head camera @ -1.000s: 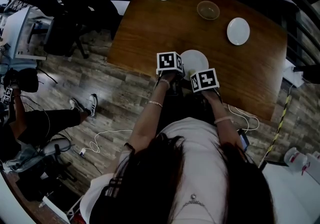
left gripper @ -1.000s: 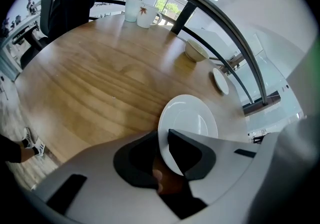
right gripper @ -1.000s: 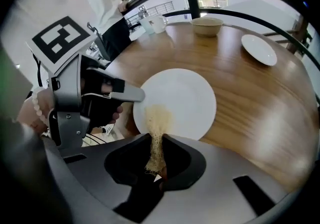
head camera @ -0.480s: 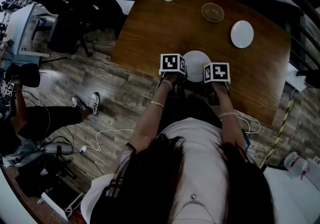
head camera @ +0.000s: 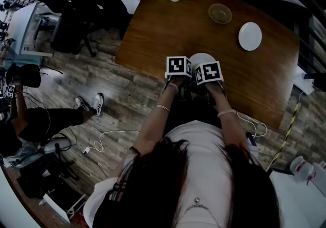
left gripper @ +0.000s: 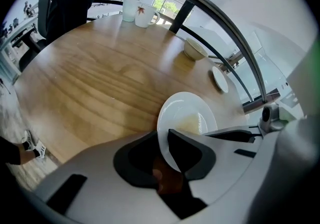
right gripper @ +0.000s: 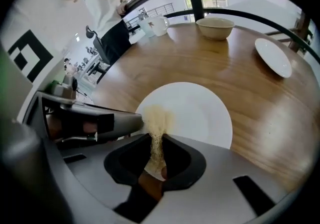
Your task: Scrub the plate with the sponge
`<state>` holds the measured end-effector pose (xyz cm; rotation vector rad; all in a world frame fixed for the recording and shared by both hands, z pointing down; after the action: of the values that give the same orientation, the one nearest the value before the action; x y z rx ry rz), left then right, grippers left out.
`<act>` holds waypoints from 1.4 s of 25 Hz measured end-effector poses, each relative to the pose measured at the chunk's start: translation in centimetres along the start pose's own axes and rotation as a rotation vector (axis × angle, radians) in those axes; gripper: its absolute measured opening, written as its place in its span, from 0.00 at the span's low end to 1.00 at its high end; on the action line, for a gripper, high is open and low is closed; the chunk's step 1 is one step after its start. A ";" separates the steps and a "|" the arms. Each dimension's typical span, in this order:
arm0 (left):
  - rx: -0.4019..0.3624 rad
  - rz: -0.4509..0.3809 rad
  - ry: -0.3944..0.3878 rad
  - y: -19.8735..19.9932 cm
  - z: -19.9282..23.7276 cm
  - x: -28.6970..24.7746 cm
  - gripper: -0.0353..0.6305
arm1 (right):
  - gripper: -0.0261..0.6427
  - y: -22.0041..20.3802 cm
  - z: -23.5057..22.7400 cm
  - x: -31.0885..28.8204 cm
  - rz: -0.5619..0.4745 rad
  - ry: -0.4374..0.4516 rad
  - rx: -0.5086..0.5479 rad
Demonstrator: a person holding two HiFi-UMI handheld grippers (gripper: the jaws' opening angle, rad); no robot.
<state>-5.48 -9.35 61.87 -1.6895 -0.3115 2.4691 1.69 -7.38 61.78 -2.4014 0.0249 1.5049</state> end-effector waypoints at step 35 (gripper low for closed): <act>-0.049 -0.010 -0.018 0.1 0.2 -0.1 0.17 | 0.16 1.3 -5.0 1.5 -0.097 -0.036 -0.300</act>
<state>-5.57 -9.47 62.03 -1.6811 -0.3852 2.4902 6.53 -9.76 62.20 -2.5577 -0.3440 1.6043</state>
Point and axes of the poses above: the fingertips, and each gripper's own axes: x backward along the fingers, z to its left, y out of its top, the point moved 3 cm from there along x, backward along the fingers, and after that the axes turned 4 degrees about y, right-handed, at the moved point
